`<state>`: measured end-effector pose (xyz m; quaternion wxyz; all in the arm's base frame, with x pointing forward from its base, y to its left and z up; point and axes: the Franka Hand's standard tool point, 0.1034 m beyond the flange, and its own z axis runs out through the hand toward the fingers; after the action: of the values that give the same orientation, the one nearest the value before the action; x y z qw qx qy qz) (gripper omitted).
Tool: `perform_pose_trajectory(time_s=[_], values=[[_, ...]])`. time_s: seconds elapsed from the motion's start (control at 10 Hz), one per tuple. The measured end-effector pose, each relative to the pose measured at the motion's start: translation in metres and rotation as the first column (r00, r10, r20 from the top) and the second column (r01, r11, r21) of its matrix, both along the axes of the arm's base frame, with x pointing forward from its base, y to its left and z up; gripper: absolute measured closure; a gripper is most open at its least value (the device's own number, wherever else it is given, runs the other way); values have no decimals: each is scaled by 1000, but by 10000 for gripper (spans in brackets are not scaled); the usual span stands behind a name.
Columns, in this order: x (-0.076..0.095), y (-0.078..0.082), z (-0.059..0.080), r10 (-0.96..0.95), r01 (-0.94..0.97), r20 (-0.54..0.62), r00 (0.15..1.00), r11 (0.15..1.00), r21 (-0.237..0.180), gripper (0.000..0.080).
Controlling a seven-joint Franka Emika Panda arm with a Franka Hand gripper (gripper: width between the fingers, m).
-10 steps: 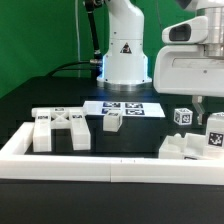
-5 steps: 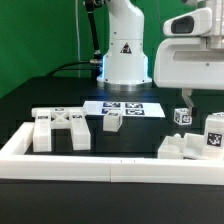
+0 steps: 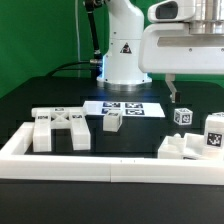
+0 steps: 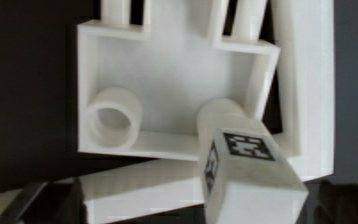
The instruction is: Assemble chair
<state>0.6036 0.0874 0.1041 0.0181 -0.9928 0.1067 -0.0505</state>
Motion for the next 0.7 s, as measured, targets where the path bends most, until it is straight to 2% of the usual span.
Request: perform_pose_trajectory(time_s=[0.4, 0.5, 0.6, 0.7], values=[[-1, -1, -1, 4, -4, -1, 1000, 1000, -1, 150], [-15, -10, -1, 79, -79, 5, 997, 997, -11, 150], [-36, -30, 0, 120, -120, 3, 993, 993, -21, 150], [-50, -51, -1, 127, -127, -4, 992, 992, -25, 150]])
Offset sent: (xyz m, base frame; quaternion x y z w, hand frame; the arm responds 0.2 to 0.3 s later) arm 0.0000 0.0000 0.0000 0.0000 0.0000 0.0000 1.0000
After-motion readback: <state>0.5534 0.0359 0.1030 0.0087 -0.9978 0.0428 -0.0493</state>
